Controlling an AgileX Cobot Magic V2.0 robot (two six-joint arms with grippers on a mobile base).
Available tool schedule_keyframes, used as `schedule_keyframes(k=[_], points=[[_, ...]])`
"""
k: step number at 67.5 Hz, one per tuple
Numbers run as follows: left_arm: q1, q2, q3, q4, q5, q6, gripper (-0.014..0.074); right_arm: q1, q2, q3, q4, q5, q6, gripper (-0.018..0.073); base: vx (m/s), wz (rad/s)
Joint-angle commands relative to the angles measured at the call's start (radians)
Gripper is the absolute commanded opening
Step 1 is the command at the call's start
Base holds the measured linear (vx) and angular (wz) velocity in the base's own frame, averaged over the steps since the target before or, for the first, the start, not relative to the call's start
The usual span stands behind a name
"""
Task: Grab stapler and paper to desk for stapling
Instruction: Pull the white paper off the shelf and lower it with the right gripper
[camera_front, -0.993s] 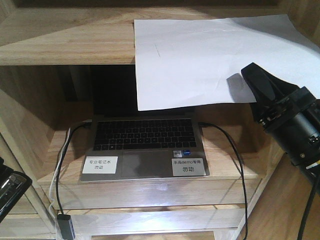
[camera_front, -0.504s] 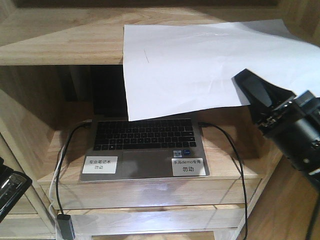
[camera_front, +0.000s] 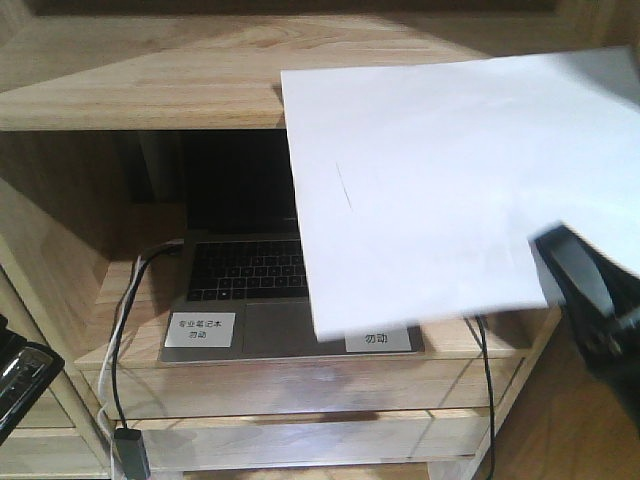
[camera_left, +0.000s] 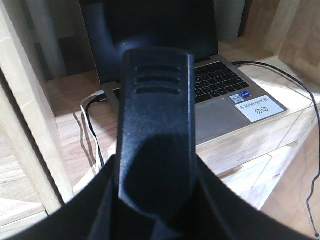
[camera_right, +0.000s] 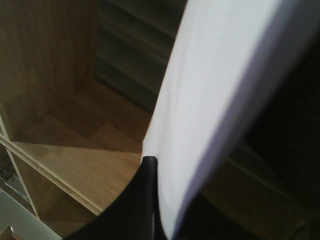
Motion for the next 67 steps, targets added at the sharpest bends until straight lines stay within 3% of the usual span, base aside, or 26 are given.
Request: schedule_keyframes(k=[1, 14, 27, 67], points=[[-0.007, 0.005, -0.033, -0.009, -0.115, -0.001, -0.0006, -0.001, -0.065, 0.045, 0.029, -0.194, -0.03, -0.0002, 0.0, 0.0], [-0.007, 0.005, -0.033, -0.009, -0.115, -0.001, -0.0006, -0.001, -0.162, 0.131, 0.039, -0.194, -0.029, -0.0002, 0.0, 0.0], [-0.007, 0.005, -0.033, -0.009, -0.115, -0.001, -0.0006, -0.001, -0.224, 0.132, -0.027, -0.176, -0.021, -0.0002, 0.0, 0.0], [-0.007, 0.005, -0.033, -0.009, -0.115, -0.001, -0.0006, -0.001, -0.23, 0.131, -0.036, -0.179, -0.035, -0.0002, 0.0, 0.0]])
